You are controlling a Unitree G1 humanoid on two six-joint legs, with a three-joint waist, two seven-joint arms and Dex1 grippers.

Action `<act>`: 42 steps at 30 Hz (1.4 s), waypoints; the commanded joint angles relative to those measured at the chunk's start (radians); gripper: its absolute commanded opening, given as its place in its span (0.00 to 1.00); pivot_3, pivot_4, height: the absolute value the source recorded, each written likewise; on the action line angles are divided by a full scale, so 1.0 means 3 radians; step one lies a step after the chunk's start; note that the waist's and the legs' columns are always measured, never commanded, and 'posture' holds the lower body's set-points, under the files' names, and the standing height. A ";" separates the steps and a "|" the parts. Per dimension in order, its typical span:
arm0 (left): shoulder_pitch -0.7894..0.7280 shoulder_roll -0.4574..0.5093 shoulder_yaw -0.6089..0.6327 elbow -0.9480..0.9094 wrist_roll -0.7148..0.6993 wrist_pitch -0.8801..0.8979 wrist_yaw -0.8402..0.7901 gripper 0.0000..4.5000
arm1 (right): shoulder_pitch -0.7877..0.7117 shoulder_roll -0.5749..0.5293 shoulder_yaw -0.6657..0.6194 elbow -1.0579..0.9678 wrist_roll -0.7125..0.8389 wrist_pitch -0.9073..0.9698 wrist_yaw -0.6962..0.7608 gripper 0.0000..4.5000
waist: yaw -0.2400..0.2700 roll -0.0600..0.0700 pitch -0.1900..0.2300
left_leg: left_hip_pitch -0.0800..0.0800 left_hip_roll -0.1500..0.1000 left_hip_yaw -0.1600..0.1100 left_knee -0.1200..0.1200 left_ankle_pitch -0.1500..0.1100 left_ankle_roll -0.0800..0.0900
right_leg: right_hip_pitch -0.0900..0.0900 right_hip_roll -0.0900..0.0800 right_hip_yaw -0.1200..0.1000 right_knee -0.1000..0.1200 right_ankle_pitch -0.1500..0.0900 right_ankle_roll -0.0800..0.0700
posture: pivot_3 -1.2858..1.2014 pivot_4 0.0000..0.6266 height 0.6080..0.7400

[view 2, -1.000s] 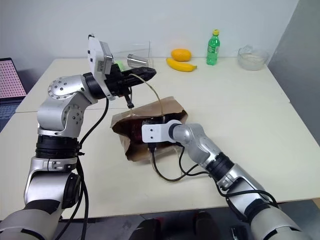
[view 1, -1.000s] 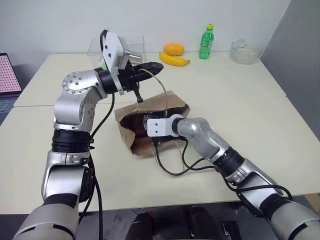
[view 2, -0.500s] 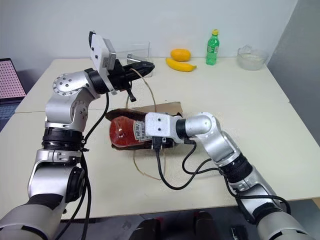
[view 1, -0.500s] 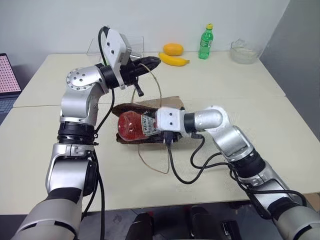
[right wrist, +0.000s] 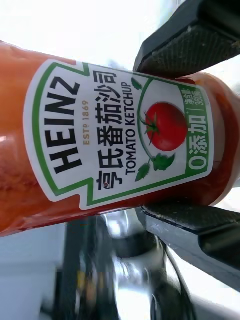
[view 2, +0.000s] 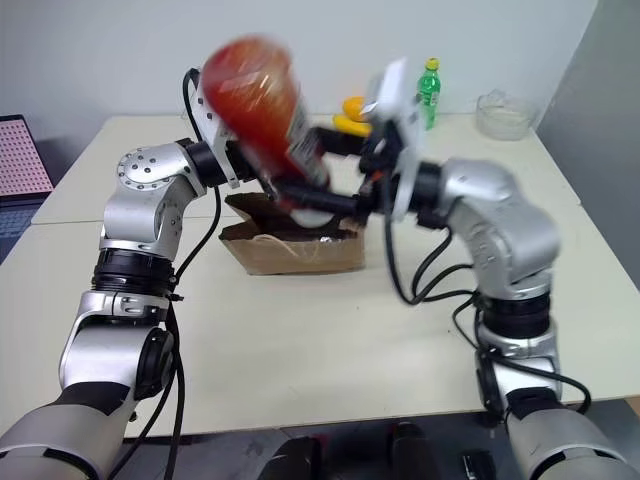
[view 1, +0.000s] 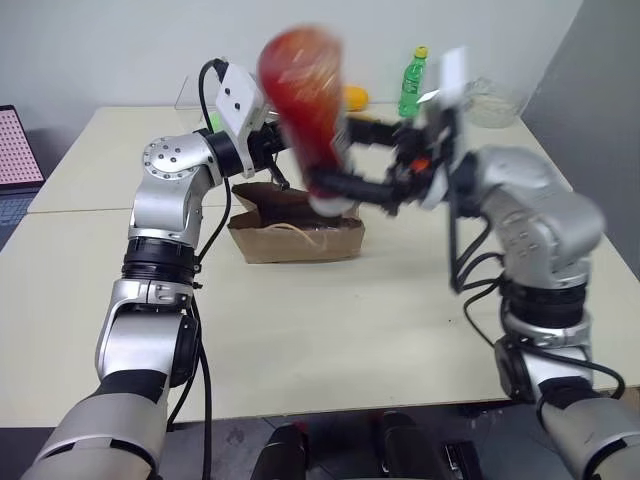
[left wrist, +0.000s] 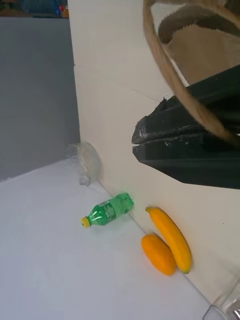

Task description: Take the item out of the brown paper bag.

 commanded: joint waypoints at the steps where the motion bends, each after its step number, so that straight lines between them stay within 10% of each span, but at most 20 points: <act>1: -0.0105 0.0008 0.0043 -0.0035 0.0004 -0.0005 0.0051 0.00 | 0.0181 -0.0511 -0.0109 0.0094 -0.0366 -0.0361 -0.0095 0.69 | 0.0021 0.0000 0.0000 | -0.0005 -0.0002 0.0000 0.0002 0.0000 0.0000 | -0.0003 -0.0001 0.0000 -0.0001 0.0000 0.0000 | 0.52 0.24 1.00; 11: -0.0145 -0.0068 0.0017 0.0026 0.0001 -0.0053 0.0028 0.00 | 0.0944 -0.1740 0.1335 0.1741 -0.2455 -0.2479 -0.0204 0.69 | 0.0021 0.0001 0.0001 | -0.0009 -0.0006 0.0016 0.0006 0.0001 -0.0001 | -0.0008 -0.0006 0.0006 -0.0002 0.0001 0.0003 | 0.52 0.24 1.00; 16: -0.0154 -0.0063 0.0026 0.0021 -0.0002 -0.0050 0.0015 0.00 | 0.0954 -0.1653 0.1409 0.2025 -0.2545 -0.2797 -0.0120 0.69 | -0.0039 0.0007 0.0004 | -0.0008 -0.0001 0.0027 0.0011 0.0002 -0.0002 | -0.0009 -0.0006 0.0011 -0.0001 0.0003 0.0007 | 0.52 0.24 1.00; 20: -0.0143 -0.0048 0.0029 -0.0002 -0.0002 -0.0035 -0.0001 0.00 | 0.0998 -0.1647 0.1312 0.1970 -0.2394 -0.2766 0.0094 0.99 | -0.0038 0.0007 0.0004 | -0.0009 -0.0002 0.0026 0.0022 0.0001 -0.0002 | -0.0004 -0.0006 0.0011 0.0000 0.0005 0.0010 | 0.52 0.24 1.00; 28: -0.0147 -0.0067 0.0047 0.0049 -0.0008 -0.0041 0.0021 0.00 | 0.1544 -0.1805 0.0456 0.0588 -0.1355 -0.1824 0.0563 0.99 | -0.0012 0.0007 0.0004 | -0.0016 -0.0006 0.0020 0.0029 -0.0001 0.0001 | -0.0002 -0.0007 0.0010 -0.0002 0.0006 0.0012 | 0.52 0.24 1.00; 34: -0.0170 0.0015 0.0021 0.0119 0.0007 0.0046 -0.0107 0.00 | 0.2028 -0.1107 0.0036 -0.0873 -0.0561 -0.0814 -0.0120 0.99 | -0.0015 0.0005 0.0003 | -0.0015 -0.0003 0.0017 0.0033 -0.0006 0.0012 | 0.0000 -0.0005 0.0009 0.0001 0.0007 0.0013 | 0.52 0.24 1.00; 42: -0.0231 0.0323 0.0035 0.0150 0.0095 0.0089 -0.0264 0.48 | 0.2147 -0.0045 0.0510 -0.1197 -0.0679 -0.0621 -0.1058 1.00 | -0.0014 0.0005 0.0003 | -0.0014 -0.0007 0.0014 0.0041 -0.0007 0.0014 | -0.0001 -0.0004 0.0011 0.0011 0.0009 0.0016 | 0.52 0.24 1.00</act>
